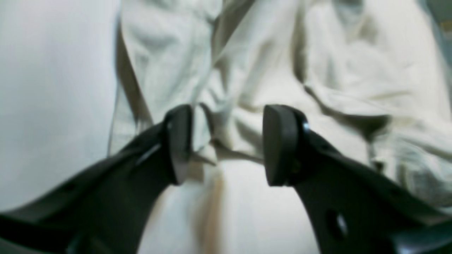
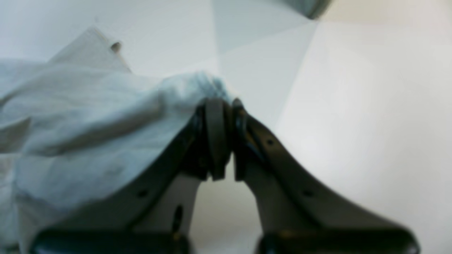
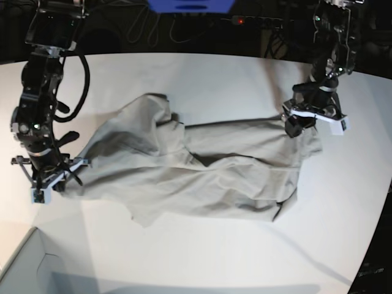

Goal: Layout the t-shirt on the table in an organized manner, then fold the t-shirt properly
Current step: 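Grasp the shirt edges with both grippers at opposite ends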

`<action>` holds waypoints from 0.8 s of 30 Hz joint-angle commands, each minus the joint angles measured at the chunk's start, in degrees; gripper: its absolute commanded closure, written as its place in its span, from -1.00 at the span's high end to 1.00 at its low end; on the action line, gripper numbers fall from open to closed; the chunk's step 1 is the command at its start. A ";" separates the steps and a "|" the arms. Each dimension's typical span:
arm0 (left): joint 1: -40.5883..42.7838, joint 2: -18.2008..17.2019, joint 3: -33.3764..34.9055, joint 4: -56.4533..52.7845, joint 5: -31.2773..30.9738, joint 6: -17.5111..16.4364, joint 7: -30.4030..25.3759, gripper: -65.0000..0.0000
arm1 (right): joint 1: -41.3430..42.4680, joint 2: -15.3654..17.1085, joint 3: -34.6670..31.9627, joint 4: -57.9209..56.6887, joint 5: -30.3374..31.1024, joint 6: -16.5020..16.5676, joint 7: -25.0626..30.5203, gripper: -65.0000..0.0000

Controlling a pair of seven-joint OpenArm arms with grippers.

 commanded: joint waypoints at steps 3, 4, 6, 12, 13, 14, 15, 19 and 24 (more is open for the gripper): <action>0.63 -0.03 -5.66 4.02 -0.34 -0.60 -1.44 0.00 | 0.99 0.40 0.10 1.12 0.27 3.79 1.21 -0.83; 0.45 0.06 -7.50 3.93 -0.34 -0.60 -1.44 0.00 | 0.73 0.40 0.10 1.12 0.27 3.79 1.21 -0.79; -1.04 0.50 -10.67 2.35 -0.34 -0.60 -1.35 0.00 | 0.12 0.40 0.10 1.12 0.27 3.79 1.65 -0.74; -9.66 0.41 -14.80 -10.75 0.10 -0.60 -1.18 0.00 | -0.06 0.32 -0.08 1.12 0.27 3.79 1.65 -0.69; -10.98 0.41 -14.80 -12.51 0.10 -0.60 -1.18 0.00 | -0.06 0.23 -0.08 1.12 0.27 3.79 1.65 -0.69; -12.03 0.41 -14.80 -14.18 0.10 -0.60 -1.18 0.00 | -0.06 0.23 -0.08 1.12 0.27 3.79 1.65 -0.69; -13.35 0.41 -14.80 -15.85 0.19 -0.60 -1.09 0.00 | -0.06 0.23 -0.08 1.12 0.27 3.79 1.56 -0.70; -17.22 -0.03 -10.32 -20.95 0.19 -0.60 -1.09 0.00 | -0.06 0.23 0.01 1.12 0.27 3.79 1.56 -0.70; -20.12 -0.82 -3.55 -24.99 0.19 -0.60 -1.18 0.00 | -0.24 0.23 -0.17 1.12 0.19 3.88 1.21 -0.69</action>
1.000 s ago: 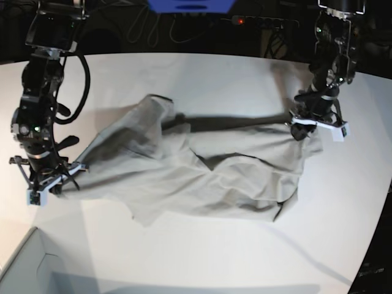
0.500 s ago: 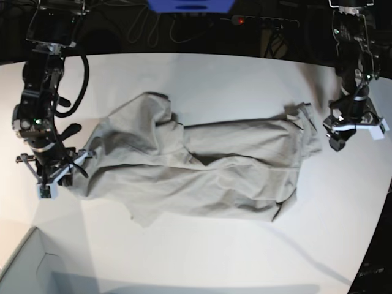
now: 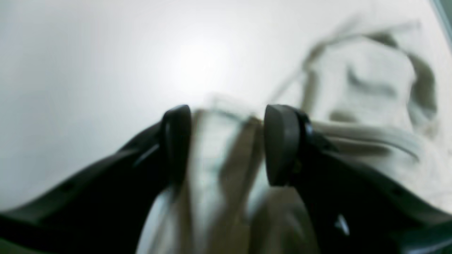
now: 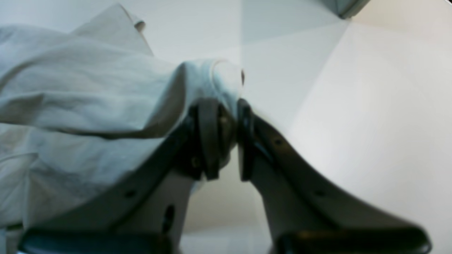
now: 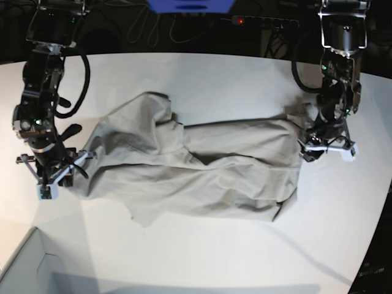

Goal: Layout the t-shirt on the table in an organized manner, then fold the t-shirt properly
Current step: 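Grasp the shirt edges with both grippers at opposite ends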

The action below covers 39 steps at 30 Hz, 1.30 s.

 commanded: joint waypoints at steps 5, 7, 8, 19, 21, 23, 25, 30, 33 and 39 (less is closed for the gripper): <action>-1.04 -0.86 -0.27 0.51 -0.16 -0.47 -1.26 -0.01 | -0.20 0.71 -0.08 1.09 0.25 1.04 1.43 -0.69; -1.04 -1.04 -0.18 0.34 -0.25 -0.47 -1.26 -0.15 | -0.29 0.71 -0.08 1.09 0.25 1.04 1.43 -0.69; -1.13 -1.04 -0.18 0.16 -0.25 -0.47 -1.35 -0.31 | -0.29 0.71 -0.08 1.09 0.25 1.04 1.43 -0.69; 0.10 -1.13 -0.27 4.03 -0.69 -0.47 -1.26 -1.00 | -2.04 1.77 -0.17 1.18 0.16 1.04 1.25 -0.32; 2.04 -1.13 -0.36 7.90 -0.69 -0.47 -1.35 -1.00 | -2.92 1.77 0.10 1.18 0.16 1.04 1.25 -0.10; 3.97 -1.13 -1.41 12.65 -0.60 -0.47 -1.44 -1.00 | -3.71 1.77 0.18 1.44 0.16 1.04 1.25 0.13; 5.82 -0.77 -2.82 16.87 -0.51 -0.47 -1.44 -1.00 | -4.77 1.77 0.27 1.88 0.16 1.04 1.25 0.28; 9.60 -0.69 -4.05 25.22 -0.51 -0.47 -1.44 -1.00 | -9.69 0.36 2.82 8.83 0.43 1.04 1.25 0.36; 10.13 -0.77 -4.05 26.80 -0.33 -0.47 -1.44 -1.00 | -13.38 -0.70 2.29 13.58 0.43 1.12 1.25 0.36; 11.27 -0.86 -4.05 26.80 -0.25 -0.47 -1.44 -1.00 | -18.22 -3.07 -2.19 11.55 0.25 4.11 1.25 0.36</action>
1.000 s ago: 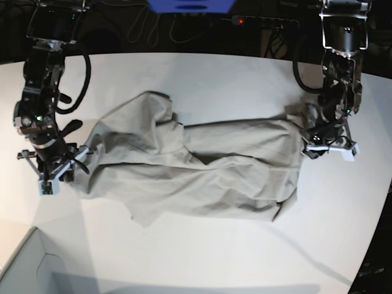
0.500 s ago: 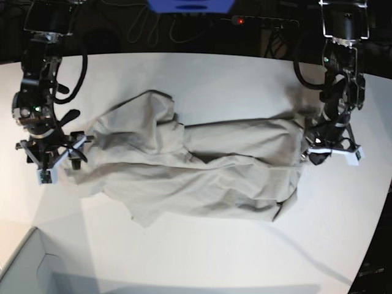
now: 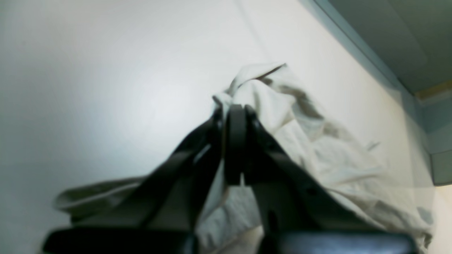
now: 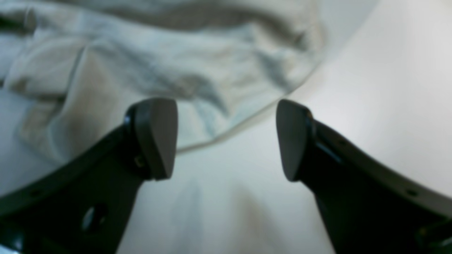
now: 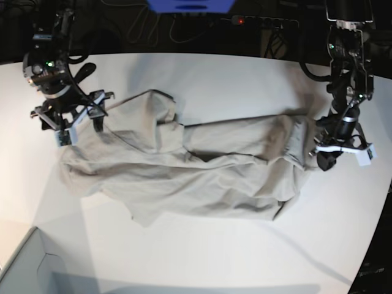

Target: Layout the t-shirt on the table in an organized manner, then fold the t-shirt properly

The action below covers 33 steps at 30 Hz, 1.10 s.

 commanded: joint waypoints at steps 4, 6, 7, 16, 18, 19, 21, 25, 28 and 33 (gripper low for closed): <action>1.22 -0.45 -0.29 2.68 -0.18 -0.56 -1.44 -1.00 | 0.84 -0.71 -0.12 -5.29 0.03 0.66 1.39 0.36; 2.02 -0.45 -0.29 3.73 -0.09 -0.56 -1.44 -1.00 | 0.93 -0.71 -0.12 -6.96 0.03 0.66 1.48 0.36; 2.19 -0.45 -0.29 3.91 -0.09 -0.56 -1.44 -0.99 | 1.46 -0.71 -0.12 -7.31 0.03 0.66 1.48 0.36; 4.13 -0.71 -0.29 3.56 -0.36 -0.56 -1.18 -0.96 | 1.63 -0.54 -0.12 -7.13 0.03 0.75 1.12 0.36; 4.74 -0.71 -0.29 3.82 -0.53 -0.56 -1.18 -0.83 | 1.63 -0.45 -0.12 -7.13 0.03 0.75 1.12 0.36; 4.83 -0.62 -0.29 3.73 -0.53 -0.56 -1.18 -0.71 | 1.63 -0.45 -0.12 -7.13 0.03 0.75 1.12 0.36; 5.80 -0.53 -0.29 3.64 -0.53 -0.47 -1.18 -0.46 | 1.63 -0.45 -0.12 -7.13 0.03 0.75 1.12 0.36; 6.06 -0.45 -0.29 3.38 -0.18 -0.47 -1.44 -0.16 | 1.54 -0.45 -0.12 -7.13 0.03 0.84 1.04 0.36; 5.88 -0.45 -0.29 3.21 -0.09 -0.47 -1.44 -0.15 | 1.54 -0.45 -0.12 -7.13 0.03 0.84 1.04 0.36; 5.62 -0.62 -0.29 3.21 -0.09 -0.47 -1.44 -0.14 | 1.54 -0.45 -0.12 -7.13 0.03 0.84 1.04 0.36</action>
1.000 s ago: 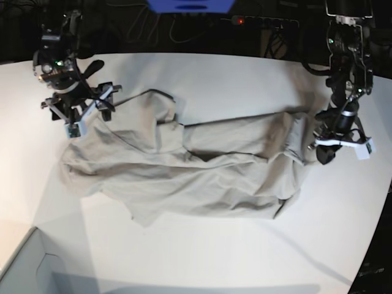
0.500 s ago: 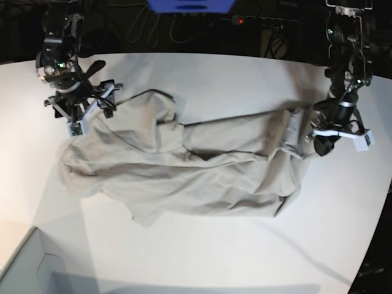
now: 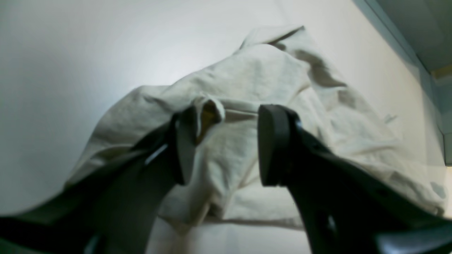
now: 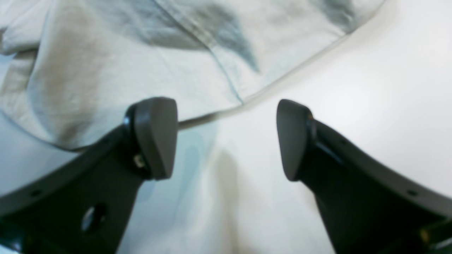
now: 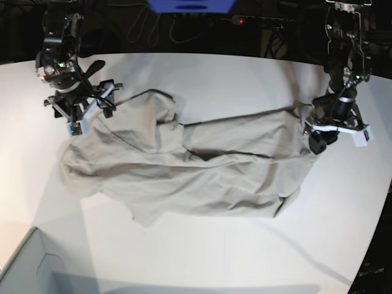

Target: Layout the t-shirt on the table in an organized manner, then fold the t-shirt properly

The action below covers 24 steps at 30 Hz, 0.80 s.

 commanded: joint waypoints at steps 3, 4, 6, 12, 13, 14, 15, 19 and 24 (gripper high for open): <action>-0.68 -0.80 -0.38 0.89 -0.07 -0.49 -1.33 -0.14 | 0.30 0.45 0.17 1.17 0.43 0.68 1.01 0.36; -0.76 -0.80 -0.38 0.89 -0.07 -0.49 -1.33 -0.14 | 0.30 0.45 0.17 1.17 0.43 0.68 1.01 0.36; -0.76 -0.80 -0.38 0.89 -0.07 -0.32 -1.33 -0.14 | 0.39 0.45 0.17 1.17 0.43 0.68 1.01 0.36; -0.32 -1.76 -0.38 0.89 0.02 -0.05 -1.15 -0.14 | 0.56 0.45 0.17 1.17 0.43 0.68 1.01 0.36; -0.32 -2.12 -0.38 0.89 0.02 -0.05 -1.07 -0.14 | 0.56 0.45 0.17 1.17 0.43 0.68 1.01 0.36; -0.32 -2.47 -0.38 0.80 0.02 0.03 -0.98 -0.14 | 0.56 0.45 0.17 1.17 0.43 0.68 1.01 0.36; -0.24 -2.64 -0.38 0.80 0.02 0.03 -0.98 -0.14 | 0.65 0.53 0.17 1.17 0.43 0.68 1.01 0.36; -0.76 -3.17 -0.38 -1.75 0.10 0.03 -0.98 -0.14 | 0.65 0.53 0.17 1.17 0.43 0.68 1.01 0.36; -2.26 -3.79 0.24 -5.88 0.10 0.03 -0.98 -0.14 | 0.65 0.45 0.17 1.08 0.43 0.68 1.10 0.36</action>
